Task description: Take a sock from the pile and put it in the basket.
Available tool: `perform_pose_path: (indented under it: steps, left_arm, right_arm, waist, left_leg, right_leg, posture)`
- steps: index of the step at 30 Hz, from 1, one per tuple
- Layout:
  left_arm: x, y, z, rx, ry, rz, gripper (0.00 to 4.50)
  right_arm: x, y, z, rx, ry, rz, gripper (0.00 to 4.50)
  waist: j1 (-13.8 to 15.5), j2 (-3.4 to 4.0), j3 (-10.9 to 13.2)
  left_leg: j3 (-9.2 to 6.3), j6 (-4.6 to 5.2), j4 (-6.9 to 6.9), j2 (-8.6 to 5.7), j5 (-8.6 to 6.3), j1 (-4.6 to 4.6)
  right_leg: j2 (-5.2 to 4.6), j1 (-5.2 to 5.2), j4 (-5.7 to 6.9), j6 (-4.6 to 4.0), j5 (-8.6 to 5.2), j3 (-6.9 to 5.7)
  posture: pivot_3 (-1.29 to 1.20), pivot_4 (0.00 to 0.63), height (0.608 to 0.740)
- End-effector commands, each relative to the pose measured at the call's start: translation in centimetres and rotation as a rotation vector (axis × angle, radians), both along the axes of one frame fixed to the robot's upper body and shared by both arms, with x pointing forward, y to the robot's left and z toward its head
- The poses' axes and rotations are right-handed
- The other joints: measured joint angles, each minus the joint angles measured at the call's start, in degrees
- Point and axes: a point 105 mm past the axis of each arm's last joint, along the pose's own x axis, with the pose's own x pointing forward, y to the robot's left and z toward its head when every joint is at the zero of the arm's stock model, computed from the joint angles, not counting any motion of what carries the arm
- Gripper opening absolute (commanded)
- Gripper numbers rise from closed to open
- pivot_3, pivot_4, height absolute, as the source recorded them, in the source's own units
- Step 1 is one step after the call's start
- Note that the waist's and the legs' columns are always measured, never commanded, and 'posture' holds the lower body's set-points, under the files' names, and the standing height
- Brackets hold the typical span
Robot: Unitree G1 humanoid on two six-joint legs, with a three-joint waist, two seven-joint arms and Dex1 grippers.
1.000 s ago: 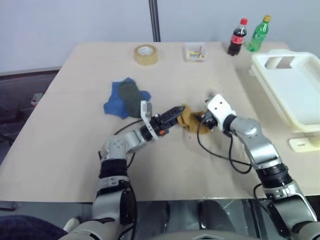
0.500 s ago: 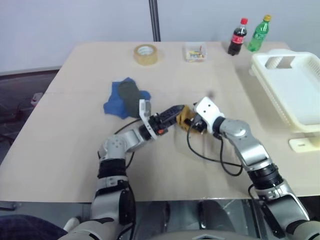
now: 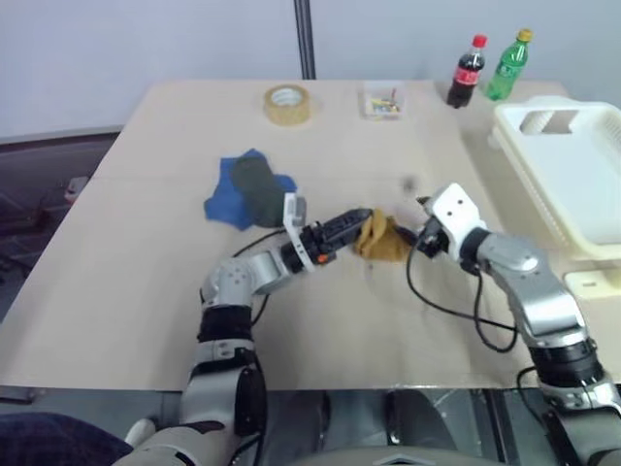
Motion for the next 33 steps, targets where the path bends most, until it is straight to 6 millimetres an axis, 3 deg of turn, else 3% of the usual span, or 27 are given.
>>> perform_pose_path:
  steps: [1,2,6,13,23,33]
  left_arm:
    - [0.0,-1.4,0.2,-0.005,-0.022,-0.043,4.43]
    - [-0.1,-1.8,0.1,-0.001,-0.020,-0.052,4.43]
    - [0.0,-2.8,-0.6,0.015,-0.016,-0.073,4.50]
    - [0.6,-3.3,-0.9,0.012,-0.017,-0.070,4.50]
    - [0.7,-2.7,-1.2,0.021,-0.019,-0.050,4.50]
    - [0.6,-2.3,-1.0,0.020,-0.029,-0.036,4.50]
  right_arm:
    - [-0.2,-2.5,2.4,0.087,-0.034,-0.096,3.56]
    - [-0.1,-3.1,2.5,0.128,-0.020,-0.132,3.56]
    - [0.3,-3.6,2.7,0.300,0.056,-0.194,4.48]
    - [-0.9,-1.3,0.3,0.402,0.239,-0.120,4.48]
    - [-1.1,2.7,0.1,0.437,0.290,0.001,4.48]
    - [1.0,1.6,-3.3,0.389,0.376,-0.165,4.48]
  waist:
    - [-0.08,0.00,0.00]
    - [-0.11,0.00,0.00]
    - [-0.21,0.00,0.00]
    - [0.00,0.00,0.01]
    - [-0.21,0.02,0.01]
    - [-0.26,0.02,0.01]
  left_leg:
    - [0.00,0.01,0.00,-0.01,-0.01,0.01]
    - [0.00,0.03,0.00,0.00,-0.02,0.01]
    - [0.00,0.04,-0.01,0.05,-0.02,0.05]
    - [0.01,0.05,-0.01,0.02,-0.02,0.03]
    - [0.02,0.15,-0.01,0.03,-0.08,0.06]
    - [0.02,0.03,-0.02,0.03,-0.01,0.06]
  right_leg:
    - [-0.01,0.00,0.00,0.00,0.00,0.00]
    - [0.00,0.00,0.02,0.00,0.00,0.00]
    - [0.04,0.00,0.07,0.00,0.00,0.01]
    - [0.03,0.00,0.05,0.00,0.00,0.00]
    - [0.05,-0.01,0.09,0.00,0.00,0.01]
    - [0.05,-0.01,0.08,0.00,0.00,0.02]
  posture:
    - [0.00,0.150,0.738]
    - [0.00,0.150,0.738]
    - [0.00,0.150,0.738]
    - [0.00,0.150,0.738]
    - [0.00,0.150,0.738]
    - [0.00,0.150,0.738]
